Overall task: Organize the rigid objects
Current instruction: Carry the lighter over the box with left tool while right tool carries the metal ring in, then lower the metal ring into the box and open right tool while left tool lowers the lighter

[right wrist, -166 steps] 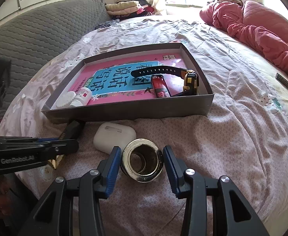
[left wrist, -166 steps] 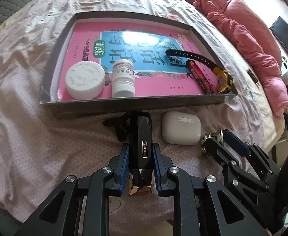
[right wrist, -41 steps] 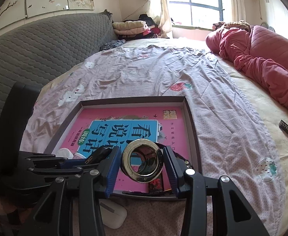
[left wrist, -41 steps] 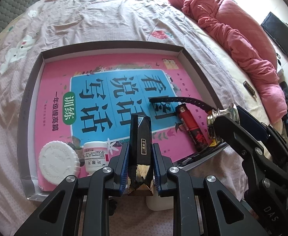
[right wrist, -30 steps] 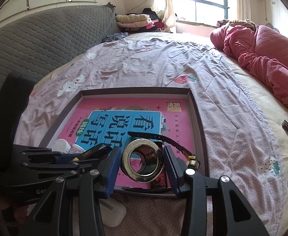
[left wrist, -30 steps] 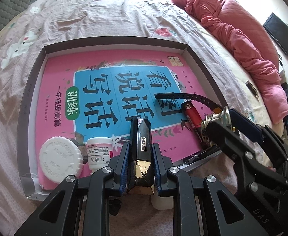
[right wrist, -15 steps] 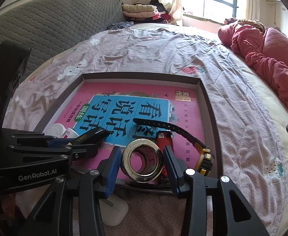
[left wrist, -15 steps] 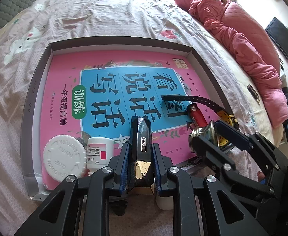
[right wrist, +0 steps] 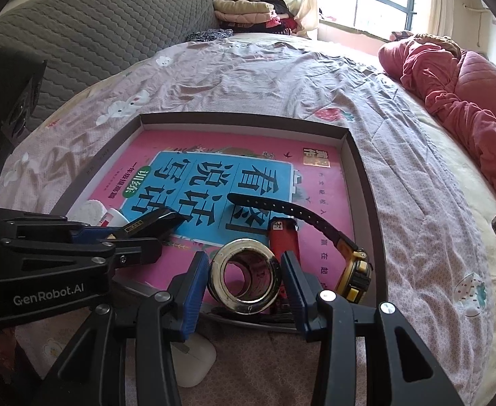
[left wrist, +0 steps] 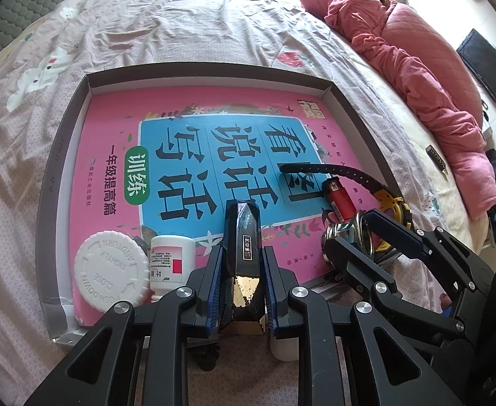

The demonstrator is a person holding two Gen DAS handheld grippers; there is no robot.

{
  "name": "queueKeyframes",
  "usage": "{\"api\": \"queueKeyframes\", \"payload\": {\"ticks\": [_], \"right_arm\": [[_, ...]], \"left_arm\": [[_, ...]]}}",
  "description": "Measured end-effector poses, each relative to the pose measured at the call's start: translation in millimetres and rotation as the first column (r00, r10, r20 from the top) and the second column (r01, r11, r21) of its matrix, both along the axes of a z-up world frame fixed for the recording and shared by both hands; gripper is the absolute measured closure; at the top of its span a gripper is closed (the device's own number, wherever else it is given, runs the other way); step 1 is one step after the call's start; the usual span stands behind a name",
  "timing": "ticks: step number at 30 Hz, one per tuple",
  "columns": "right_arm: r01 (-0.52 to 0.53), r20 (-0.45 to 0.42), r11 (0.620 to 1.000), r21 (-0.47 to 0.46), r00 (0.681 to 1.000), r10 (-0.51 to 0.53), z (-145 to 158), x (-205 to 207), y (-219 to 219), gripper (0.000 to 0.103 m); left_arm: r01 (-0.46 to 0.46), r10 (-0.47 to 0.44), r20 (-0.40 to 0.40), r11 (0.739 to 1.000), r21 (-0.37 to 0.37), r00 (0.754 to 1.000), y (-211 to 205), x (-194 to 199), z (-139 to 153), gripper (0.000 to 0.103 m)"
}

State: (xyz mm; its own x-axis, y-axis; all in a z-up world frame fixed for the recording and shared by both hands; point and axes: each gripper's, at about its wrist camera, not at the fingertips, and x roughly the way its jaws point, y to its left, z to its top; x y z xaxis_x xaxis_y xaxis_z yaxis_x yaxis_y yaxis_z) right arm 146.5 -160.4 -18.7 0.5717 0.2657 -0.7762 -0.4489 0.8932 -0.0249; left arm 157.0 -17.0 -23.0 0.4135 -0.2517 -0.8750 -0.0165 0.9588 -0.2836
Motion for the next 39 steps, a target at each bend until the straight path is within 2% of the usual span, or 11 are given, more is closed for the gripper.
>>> {"api": "queueKeyframes", "payload": {"ticks": [29,39], "right_arm": [[0.000,-0.010,1.000,0.014,1.000,0.001,-0.1,2.3,2.7,0.058],[-0.042,0.016,0.999,-0.026,0.999,0.043,-2.4,-7.4,7.5,0.048]], "left_arm": [[-0.003,0.003,0.001,1.000,-0.003,1.000,0.7,-0.9,0.2,0.081],[-0.002,0.002,0.000,1.000,-0.001,1.000,0.2,-0.5,0.1,0.081]]}}
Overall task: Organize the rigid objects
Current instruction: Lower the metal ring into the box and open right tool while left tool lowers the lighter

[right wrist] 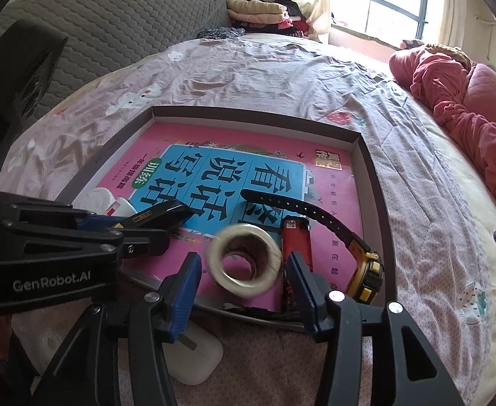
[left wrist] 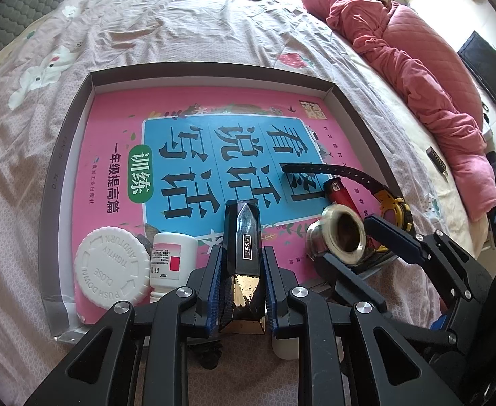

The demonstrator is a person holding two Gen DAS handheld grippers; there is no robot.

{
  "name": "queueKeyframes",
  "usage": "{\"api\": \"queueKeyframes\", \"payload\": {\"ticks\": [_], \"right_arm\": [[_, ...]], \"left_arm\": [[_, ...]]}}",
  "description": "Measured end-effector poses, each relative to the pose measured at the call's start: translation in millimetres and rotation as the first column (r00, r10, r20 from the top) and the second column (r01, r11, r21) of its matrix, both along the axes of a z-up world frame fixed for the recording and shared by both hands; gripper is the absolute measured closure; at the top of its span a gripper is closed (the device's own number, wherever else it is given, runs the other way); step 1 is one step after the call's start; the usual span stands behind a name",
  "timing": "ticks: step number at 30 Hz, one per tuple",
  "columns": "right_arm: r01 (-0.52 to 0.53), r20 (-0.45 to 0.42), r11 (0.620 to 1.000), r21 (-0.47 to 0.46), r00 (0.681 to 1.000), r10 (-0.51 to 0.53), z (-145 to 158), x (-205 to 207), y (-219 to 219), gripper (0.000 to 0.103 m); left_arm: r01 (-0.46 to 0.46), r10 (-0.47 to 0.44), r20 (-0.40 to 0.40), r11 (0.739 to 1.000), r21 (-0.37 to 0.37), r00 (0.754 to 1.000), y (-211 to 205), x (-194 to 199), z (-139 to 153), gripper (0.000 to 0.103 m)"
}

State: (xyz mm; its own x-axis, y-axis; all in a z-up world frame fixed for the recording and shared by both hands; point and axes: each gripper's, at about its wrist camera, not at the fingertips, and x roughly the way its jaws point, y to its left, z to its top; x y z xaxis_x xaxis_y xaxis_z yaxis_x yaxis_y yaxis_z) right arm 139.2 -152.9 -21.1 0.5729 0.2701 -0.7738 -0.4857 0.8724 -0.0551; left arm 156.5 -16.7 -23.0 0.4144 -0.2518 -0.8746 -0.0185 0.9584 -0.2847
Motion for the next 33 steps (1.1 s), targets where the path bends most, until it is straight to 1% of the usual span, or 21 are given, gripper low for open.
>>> {"api": "queueKeyframes", "payload": {"ticks": [3,10,15,18,22,27,33], "right_arm": [[0.011,0.002,1.000,0.012,1.000,-0.011,0.5,-0.8,-3.6,0.045],[0.038,0.003,0.999,0.035,0.999,-0.038,4.8,-2.6,-15.1,0.044],[0.085,0.023,0.994,0.064,0.996,-0.087,12.9,-10.2,-29.9,0.044],[0.113,0.019,0.989,0.090,0.993,-0.116,16.2,-13.6,-39.4,0.043],[0.129,0.024,0.988,0.089,0.991,-0.132,17.8,-12.1,-44.5,0.043],[0.143,0.035,0.986,0.087,0.989,-0.147,20.2,-9.2,-44.3,0.043],[0.140,0.037,0.986,0.087,0.989,-0.143,21.3,-9.0,-40.6,0.043]], "left_arm": [[0.001,-0.001,0.000,1.000,-0.002,1.000,0.2,0.2,-0.1,0.081],[0.010,-0.010,0.000,1.000,-0.001,1.000,-2.8,1.8,-0.7,0.081],[0.020,-0.020,-0.001,1.000,0.002,1.000,-8.8,4.5,-0.7,0.081],[0.024,-0.024,0.001,1.000,0.007,1.000,-13.3,6.9,-1.8,0.081],[0.033,-0.033,0.003,0.999,0.019,0.999,-18.9,10.7,-3.8,0.081],[0.044,-0.045,0.016,0.997,0.057,0.999,-24.1,13.4,-5.5,0.081],[0.043,-0.044,0.019,0.998,0.056,0.999,-23.9,13.9,-5.5,0.081]]}}
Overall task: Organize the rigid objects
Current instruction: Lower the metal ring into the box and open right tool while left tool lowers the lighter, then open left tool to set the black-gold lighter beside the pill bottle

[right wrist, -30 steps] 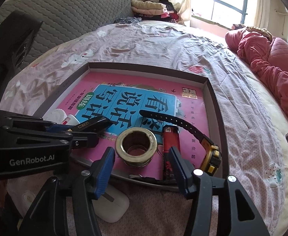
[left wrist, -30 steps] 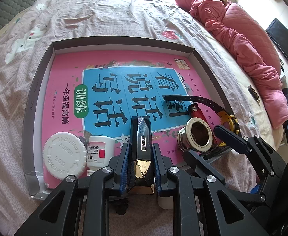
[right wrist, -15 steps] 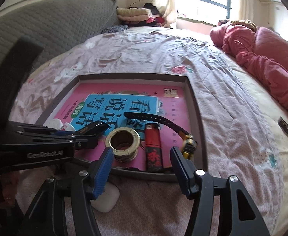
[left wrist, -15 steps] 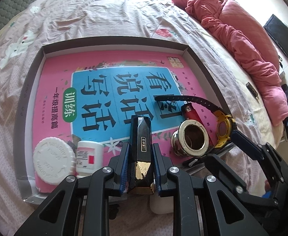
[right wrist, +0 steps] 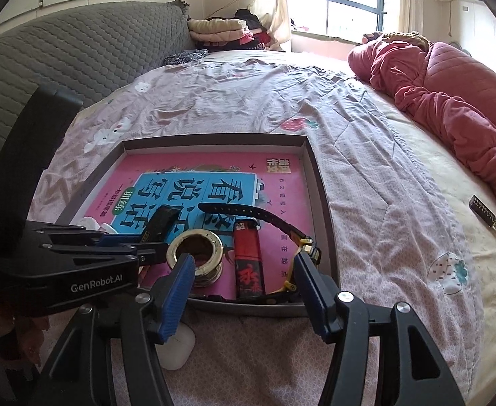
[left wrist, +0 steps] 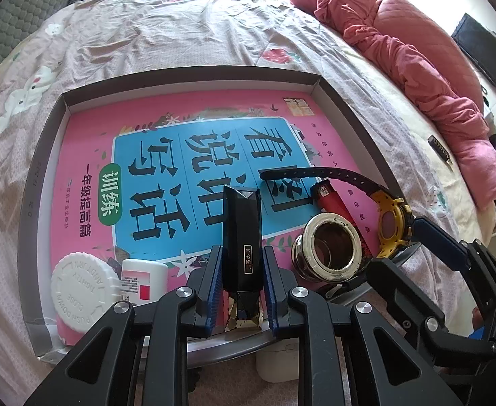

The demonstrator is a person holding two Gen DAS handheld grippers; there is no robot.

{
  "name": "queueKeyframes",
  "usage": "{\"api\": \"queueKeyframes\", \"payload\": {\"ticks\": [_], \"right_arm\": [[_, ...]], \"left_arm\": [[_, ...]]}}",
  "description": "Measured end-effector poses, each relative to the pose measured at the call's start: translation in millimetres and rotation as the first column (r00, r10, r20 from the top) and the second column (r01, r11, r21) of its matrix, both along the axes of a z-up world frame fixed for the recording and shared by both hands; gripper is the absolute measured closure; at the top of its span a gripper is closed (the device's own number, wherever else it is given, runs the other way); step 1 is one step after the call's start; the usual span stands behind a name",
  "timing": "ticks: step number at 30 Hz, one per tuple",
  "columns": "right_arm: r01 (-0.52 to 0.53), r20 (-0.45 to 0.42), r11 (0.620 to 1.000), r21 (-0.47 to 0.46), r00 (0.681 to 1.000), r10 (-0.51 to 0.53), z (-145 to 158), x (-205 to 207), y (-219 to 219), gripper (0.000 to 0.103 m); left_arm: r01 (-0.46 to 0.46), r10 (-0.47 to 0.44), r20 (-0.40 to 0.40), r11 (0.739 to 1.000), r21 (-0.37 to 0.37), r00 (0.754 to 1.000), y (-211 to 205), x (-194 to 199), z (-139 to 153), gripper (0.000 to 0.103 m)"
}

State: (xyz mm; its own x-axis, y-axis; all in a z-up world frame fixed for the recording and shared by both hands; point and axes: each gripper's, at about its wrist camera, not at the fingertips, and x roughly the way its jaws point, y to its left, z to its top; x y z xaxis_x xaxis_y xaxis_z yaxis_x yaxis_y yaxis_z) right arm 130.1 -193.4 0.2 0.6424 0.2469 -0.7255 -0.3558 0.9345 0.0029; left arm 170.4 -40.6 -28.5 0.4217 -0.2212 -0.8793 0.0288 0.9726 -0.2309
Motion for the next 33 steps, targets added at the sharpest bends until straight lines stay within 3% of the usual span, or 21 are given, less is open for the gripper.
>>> {"api": "queueKeyframes", "payload": {"ticks": [26,29,33], "right_arm": [[0.011,0.029,1.000,-0.024,1.000,-0.010,9.1,-4.1,4.5,0.043],[0.017,0.029,1.000,-0.024,0.999,-0.016,10.1,-4.1,3.2,0.043],[0.027,0.028,0.999,-0.026,0.999,-0.026,10.4,-4.4,1.8,0.043]], "left_arm": [[-0.003,0.002,-0.020,1.000,-0.009,1.000,3.7,-1.4,2.3,0.077],[-0.006,0.006,-0.014,1.000,-0.014,1.000,5.5,-3.9,4.8,0.072],[-0.018,0.018,-0.004,0.999,-0.030,1.000,9.9,-8.7,8.6,0.058]]}}
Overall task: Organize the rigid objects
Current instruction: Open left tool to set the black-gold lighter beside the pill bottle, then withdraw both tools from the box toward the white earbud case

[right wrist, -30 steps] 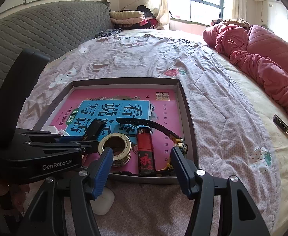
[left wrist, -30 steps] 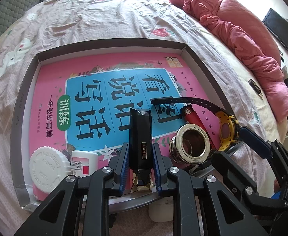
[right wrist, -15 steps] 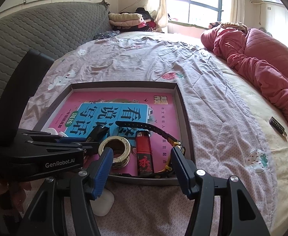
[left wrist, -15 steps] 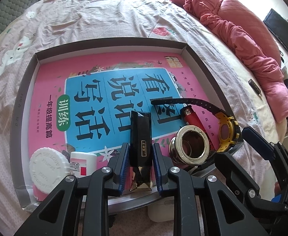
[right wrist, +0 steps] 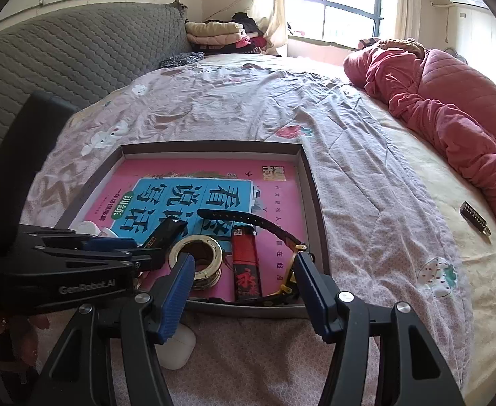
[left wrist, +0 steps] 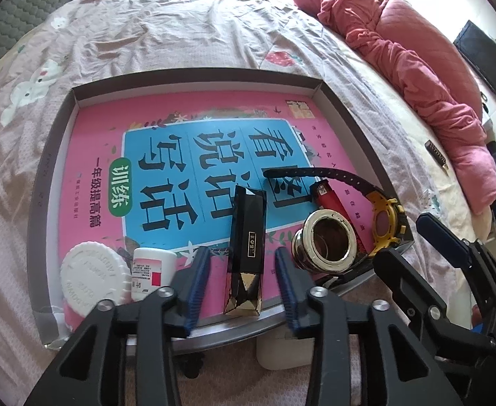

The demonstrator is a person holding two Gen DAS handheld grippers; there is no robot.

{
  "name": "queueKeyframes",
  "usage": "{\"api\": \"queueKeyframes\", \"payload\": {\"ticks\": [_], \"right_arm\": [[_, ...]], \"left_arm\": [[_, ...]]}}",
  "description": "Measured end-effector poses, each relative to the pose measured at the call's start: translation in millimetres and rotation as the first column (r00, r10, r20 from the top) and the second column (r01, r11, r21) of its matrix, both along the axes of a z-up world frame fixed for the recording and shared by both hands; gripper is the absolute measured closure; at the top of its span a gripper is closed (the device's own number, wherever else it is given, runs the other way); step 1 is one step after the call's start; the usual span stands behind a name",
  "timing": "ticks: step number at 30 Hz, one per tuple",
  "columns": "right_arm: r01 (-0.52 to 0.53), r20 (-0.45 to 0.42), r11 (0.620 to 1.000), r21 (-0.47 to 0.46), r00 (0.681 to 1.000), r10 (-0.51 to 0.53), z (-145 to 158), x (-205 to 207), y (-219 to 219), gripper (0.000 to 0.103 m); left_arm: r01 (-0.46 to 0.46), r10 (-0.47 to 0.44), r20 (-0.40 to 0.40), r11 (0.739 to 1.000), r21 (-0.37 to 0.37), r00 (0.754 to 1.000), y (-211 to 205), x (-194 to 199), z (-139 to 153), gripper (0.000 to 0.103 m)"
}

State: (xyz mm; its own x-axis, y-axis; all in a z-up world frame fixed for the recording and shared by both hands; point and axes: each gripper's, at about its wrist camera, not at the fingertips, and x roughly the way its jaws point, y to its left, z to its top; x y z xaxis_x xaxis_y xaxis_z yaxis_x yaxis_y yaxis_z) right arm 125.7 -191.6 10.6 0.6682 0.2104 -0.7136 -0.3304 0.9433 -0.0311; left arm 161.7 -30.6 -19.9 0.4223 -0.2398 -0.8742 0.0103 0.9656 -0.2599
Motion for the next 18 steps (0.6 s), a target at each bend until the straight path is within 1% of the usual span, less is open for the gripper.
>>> {"api": "queueKeyframes", "payload": {"ticks": [6,8,16,18], "right_arm": [[0.001,-0.004,1.000,0.001,1.000,-0.001,0.7,-2.6,0.0,0.043],[0.001,-0.003,1.000,0.006,1.000,-0.001,1.7,-3.8,0.2,0.043],[0.007,0.010,1.000,0.020,1.000,-0.007,9.0,-8.3,-0.7,0.042],[0.010,0.019,1.000,0.014,1.000,-0.011,11.6,-9.8,-0.6,0.042]], "left_arm": [[-0.015,0.015,0.017,1.000,-0.018,1.000,4.9,-8.4,7.6,0.056],[-0.016,0.017,0.027,0.999,-0.036,0.999,6.6,-11.2,11.3,0.054],[-0.030,0.034,0.079,0.999,-0.044,0.996,11.6,-25.5,30.9,0.043],[-0.032,0.035,0.087,0.999,-0.037,0.996,11.6,-28.4,35.6,0.037]]}}
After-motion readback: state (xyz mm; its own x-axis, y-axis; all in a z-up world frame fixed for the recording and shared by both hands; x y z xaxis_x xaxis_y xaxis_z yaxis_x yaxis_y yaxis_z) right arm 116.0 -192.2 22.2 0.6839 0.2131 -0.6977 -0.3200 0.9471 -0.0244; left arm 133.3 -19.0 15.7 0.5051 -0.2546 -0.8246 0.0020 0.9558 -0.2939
